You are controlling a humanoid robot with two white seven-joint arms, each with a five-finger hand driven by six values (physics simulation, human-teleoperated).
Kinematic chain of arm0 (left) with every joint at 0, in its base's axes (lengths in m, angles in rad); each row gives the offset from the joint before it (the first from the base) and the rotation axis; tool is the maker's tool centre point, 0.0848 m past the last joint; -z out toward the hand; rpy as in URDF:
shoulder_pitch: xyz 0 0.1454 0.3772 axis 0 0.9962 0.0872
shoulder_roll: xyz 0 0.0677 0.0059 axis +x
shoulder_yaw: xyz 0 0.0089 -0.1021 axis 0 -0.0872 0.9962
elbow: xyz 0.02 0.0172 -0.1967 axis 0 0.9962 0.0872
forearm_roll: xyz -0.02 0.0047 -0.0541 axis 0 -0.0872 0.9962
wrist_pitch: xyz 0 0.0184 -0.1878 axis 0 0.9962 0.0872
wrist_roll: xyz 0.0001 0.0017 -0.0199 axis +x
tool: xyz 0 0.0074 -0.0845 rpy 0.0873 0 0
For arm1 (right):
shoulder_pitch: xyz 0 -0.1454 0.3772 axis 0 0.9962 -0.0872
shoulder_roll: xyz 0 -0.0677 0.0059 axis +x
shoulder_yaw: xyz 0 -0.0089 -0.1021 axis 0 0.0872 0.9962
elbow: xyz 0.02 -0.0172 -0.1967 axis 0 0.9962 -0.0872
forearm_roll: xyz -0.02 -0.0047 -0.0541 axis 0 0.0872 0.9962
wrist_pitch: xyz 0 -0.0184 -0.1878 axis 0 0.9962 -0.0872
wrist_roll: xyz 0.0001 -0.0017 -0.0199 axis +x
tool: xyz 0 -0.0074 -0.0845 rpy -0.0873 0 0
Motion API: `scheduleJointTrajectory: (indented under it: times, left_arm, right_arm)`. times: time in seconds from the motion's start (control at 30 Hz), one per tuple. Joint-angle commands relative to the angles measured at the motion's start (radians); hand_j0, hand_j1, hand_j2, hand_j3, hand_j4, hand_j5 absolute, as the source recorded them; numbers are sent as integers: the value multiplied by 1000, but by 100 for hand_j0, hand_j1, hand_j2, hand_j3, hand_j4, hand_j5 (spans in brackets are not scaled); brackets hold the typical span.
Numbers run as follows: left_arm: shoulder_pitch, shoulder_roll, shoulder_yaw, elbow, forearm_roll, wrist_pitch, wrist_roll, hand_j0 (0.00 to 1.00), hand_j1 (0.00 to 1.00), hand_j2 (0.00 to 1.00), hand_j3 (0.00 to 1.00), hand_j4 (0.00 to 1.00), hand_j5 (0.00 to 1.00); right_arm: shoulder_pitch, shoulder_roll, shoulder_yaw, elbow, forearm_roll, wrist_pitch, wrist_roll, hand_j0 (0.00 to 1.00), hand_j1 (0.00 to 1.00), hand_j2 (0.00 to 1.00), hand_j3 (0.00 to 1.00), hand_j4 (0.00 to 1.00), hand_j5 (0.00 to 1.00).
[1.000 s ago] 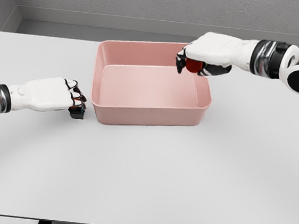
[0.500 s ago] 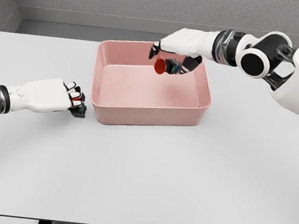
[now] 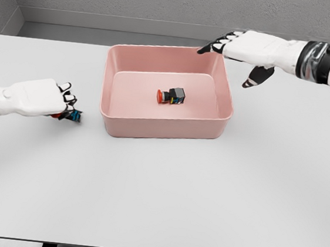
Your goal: Put the industrial switch in the basket with both arms
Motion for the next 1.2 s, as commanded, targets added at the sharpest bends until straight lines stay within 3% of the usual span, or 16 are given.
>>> scheduleJointTrajectory:
  times: [0.0, 0.03, 0.17, 0.33, 0.4, 0.67, 0.87, 0.97, 1.17]
  left_arm:
    - [0, 6, 4, 3, 17, 2, 1, 2, 2, 2, 2, 2, 2]
    - [-2, 14, 7, 3, 19, 2, 1, 2, 2, 2, 2, 2, 2]
    - [0, 14, 84, 3, 31, 2, 1, 2, 2, 2, 2, 2, 2]
    - [-6, -1, 136, 3, 48, 2, 1, 2, 2, 2, 2, 2, 2]
    - [-35, -6, 136, 1, 63, 2, 1, 2, 2, 2, 2, 2, 2]
    - [-114, -161, 136, -6, 148, 2, 1, 2, 2, 2, 2, 2, 2]
    - [-110, -250, 120, -8, 134, 2, 0, 3, 3, 3, 3, 3, 3]
    - [-110, -310, 113, -8, 76, 2, 0, 3, 3, 3, 3, 3, 3]
    - [-192, -393, -15, 40, 36, 2, 0, 5, 5, 5, 5, 5, 5]
  right_arm:
    - [11, -90, -115, -14, 0, -127, 0, 100, 100, 100, 100, 100, 100]
    - [91, -106, -195, -20, 0, -168, 0, 100, 100, 100, 100, 100, 100]
    - [289, -150, -388, -28, 0, -306, 0, 100, 100, 100, 100, 100, 100]
    - [410, -161, -499, -25, 0, -405, 0, 100, 100, 100, 100, 100, 100]
    - [438, -160, -514, -23, 0, -438, 0, 100, 100, 100, 100, 100, 100]
    - [455, -158, -514, -17, 0, -440, 0, 100, 100, 100, 100, 100, 100]
    - [455, -160, -514, -16, 0, -438, 0, 100, 100, 100, 100, 100, 100]
    - [456, -160, -514, -16, 0, -438, 0, 100, 100, 100, 100, 100, 100]
    - [456, -158, -512, -16, 0, -438, 0, 100, 100, 100, 100, 100, 100]
